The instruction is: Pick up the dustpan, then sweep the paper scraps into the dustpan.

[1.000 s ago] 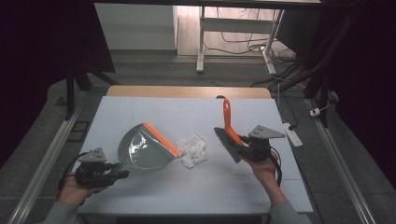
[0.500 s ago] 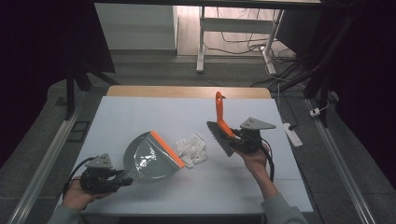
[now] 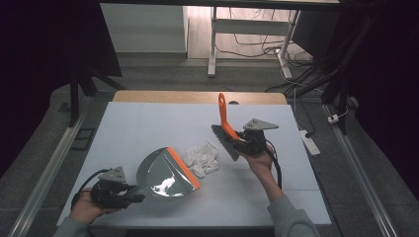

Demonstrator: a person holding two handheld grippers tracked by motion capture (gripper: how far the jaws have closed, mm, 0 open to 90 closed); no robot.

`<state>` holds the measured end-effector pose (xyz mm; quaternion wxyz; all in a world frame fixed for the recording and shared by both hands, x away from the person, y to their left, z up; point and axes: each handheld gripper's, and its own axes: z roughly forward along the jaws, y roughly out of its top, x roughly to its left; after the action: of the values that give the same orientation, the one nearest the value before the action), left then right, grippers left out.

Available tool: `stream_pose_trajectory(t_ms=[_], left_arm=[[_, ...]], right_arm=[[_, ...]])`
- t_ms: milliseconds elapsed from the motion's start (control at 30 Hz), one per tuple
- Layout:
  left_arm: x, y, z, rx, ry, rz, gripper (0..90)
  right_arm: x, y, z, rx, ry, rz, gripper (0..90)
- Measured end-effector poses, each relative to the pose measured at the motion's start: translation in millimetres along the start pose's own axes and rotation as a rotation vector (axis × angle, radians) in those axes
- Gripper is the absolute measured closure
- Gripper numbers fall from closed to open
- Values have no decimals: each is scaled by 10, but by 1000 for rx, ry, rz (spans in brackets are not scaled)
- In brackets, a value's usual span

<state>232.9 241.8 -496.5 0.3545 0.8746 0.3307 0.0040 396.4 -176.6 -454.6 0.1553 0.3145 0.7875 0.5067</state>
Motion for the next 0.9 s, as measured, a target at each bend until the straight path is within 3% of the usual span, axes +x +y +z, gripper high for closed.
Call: stream_pose_trajectory(t_ms=[233, 500, 667, 767, 900], left_arm=[[27, -6, 53, 15, 0, -12, 611], [25, -22, 30, 34, -8, -10, 611], [49, -22, -4, 49, 17, -21, 611], [70, -42, -26, 53, 16, -29, 611], [87, -44, -23, 59, 4, -37, 611]], right_arm=[[-29, 30, 104, 6, -3, 19, 694], [15, 74, 201, 17, -4, -10, 694], [7, 117, 234, 36, -35, -43, 694], [-34, 136, 276, 32, -30, -23, 694], [-69, 149, 372, 71, -47, -25, 694]])
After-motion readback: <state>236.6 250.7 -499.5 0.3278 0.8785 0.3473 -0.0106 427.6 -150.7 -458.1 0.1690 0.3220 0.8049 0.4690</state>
